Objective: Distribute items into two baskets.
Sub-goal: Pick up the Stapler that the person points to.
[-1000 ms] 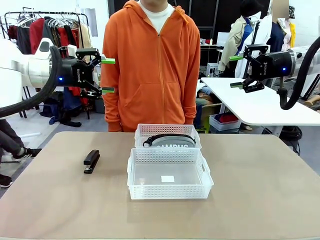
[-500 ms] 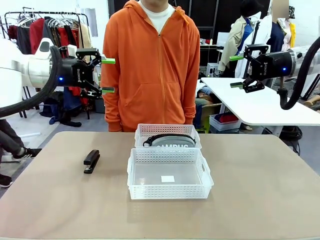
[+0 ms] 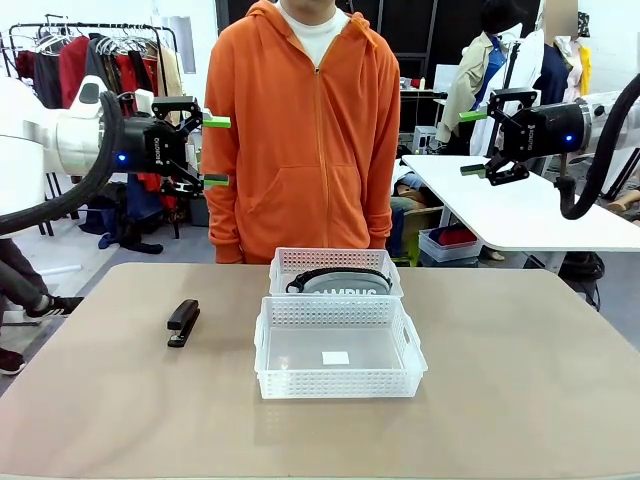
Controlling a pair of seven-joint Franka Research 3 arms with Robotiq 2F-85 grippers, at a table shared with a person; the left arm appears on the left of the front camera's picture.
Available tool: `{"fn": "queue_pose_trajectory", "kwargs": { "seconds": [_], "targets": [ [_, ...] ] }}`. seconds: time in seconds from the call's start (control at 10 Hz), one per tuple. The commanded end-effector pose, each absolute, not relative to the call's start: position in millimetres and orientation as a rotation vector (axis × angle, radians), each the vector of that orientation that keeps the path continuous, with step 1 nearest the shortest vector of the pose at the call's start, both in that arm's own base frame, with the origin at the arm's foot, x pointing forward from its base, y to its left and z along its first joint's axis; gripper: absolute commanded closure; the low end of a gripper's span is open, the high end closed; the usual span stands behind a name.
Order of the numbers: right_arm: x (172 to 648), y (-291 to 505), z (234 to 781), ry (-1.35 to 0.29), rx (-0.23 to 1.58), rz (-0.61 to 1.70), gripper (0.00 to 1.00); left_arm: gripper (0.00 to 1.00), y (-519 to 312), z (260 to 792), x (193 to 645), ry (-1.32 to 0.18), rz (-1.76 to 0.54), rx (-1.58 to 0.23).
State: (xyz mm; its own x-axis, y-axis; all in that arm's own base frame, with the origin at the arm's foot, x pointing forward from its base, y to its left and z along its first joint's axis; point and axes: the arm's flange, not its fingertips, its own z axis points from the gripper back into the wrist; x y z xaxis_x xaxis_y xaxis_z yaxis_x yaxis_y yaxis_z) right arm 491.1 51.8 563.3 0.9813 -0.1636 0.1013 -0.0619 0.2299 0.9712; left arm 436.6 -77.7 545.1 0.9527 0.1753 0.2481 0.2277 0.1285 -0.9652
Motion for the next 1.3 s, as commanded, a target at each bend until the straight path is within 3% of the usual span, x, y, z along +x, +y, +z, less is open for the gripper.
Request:
{"fn": "queue_pose_trajectory", "kwargs": {
  "seconds": [0.0, 1.2],
  "targets": [
    [492.0, 51.3, 567.9, -0.201, 1.337, -0.078, 0.00, 0.00, -78.4, 547.3, 435.6, -0.336, -0.045, -1.457],
    [492.0, 51.3, 567.9, -0.201, 1.337, -0.078, 0.00, 0.00, -78.4, 547.3, 435.6, -0.336, -0.045, -1.457]
  ]
}}
